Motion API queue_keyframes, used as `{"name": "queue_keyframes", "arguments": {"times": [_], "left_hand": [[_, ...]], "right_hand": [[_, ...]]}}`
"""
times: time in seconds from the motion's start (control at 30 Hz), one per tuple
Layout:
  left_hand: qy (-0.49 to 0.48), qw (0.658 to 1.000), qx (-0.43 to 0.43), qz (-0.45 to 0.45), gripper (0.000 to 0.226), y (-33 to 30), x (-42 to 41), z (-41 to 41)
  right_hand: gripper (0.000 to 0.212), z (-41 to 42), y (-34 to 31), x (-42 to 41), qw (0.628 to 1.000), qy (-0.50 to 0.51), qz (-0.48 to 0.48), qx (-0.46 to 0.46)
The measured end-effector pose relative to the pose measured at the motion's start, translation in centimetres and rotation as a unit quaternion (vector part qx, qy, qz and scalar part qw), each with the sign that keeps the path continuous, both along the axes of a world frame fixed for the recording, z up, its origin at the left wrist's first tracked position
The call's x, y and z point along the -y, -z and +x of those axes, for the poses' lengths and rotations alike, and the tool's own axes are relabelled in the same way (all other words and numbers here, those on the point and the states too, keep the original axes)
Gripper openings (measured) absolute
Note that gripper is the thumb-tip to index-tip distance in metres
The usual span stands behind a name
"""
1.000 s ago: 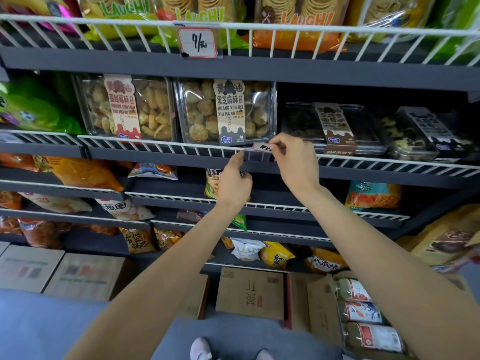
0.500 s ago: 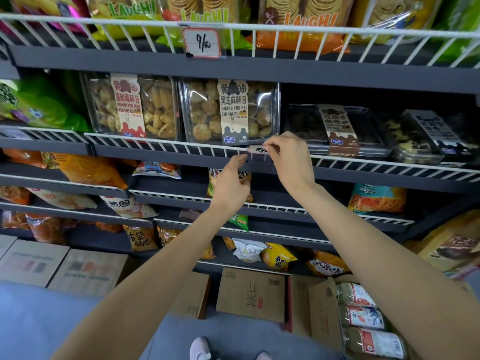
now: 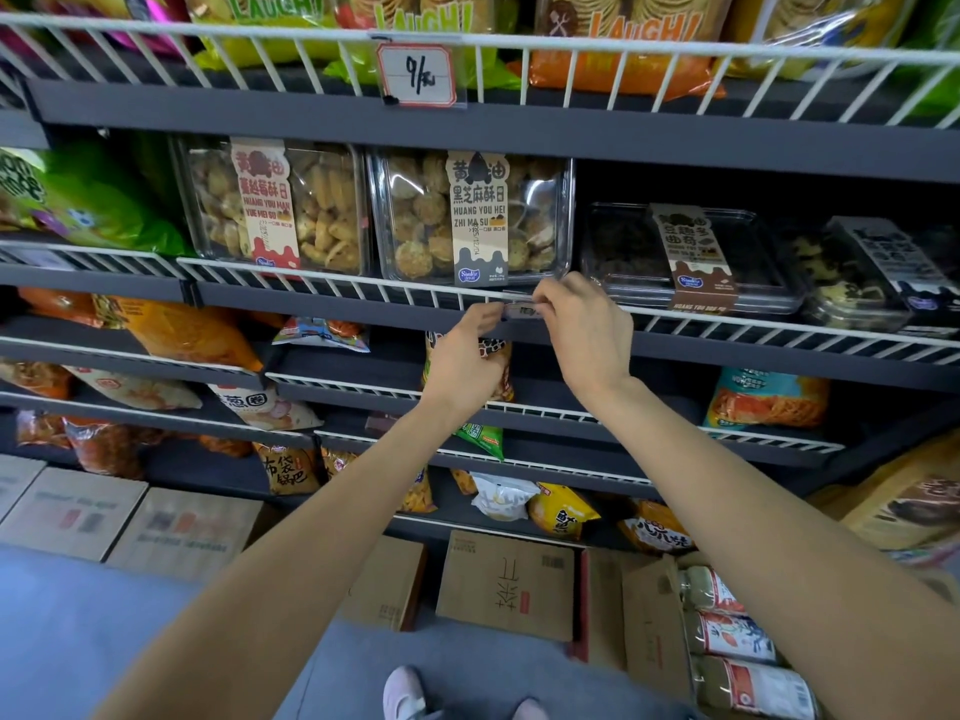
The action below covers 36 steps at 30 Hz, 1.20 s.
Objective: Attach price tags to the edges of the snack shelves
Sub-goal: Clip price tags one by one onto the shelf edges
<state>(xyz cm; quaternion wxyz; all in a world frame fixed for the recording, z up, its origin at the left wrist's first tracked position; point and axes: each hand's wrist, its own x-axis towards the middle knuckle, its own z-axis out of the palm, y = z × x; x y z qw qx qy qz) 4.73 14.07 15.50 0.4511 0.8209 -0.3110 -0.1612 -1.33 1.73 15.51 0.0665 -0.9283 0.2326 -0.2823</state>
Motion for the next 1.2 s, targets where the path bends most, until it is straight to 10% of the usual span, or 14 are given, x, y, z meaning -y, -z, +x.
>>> {"name": "queue_keyframes", "arguments": {"times": [0.43,1.2], "left_hand": [[0.016,1.0,-0.01,0.014,0.054,-0.1,0.0,0.4],[0.018,0.999,-0.007,0.046,0.061,-0.3,0.4,0.4]], "right_hand": [[0.038,-1.0,1.2,-0.4,0.997,0.022,-0.067,-0.013],[0.028,-2.2,1.1,0.0,0.99,-0.023,-0.123,-0.061]]}}
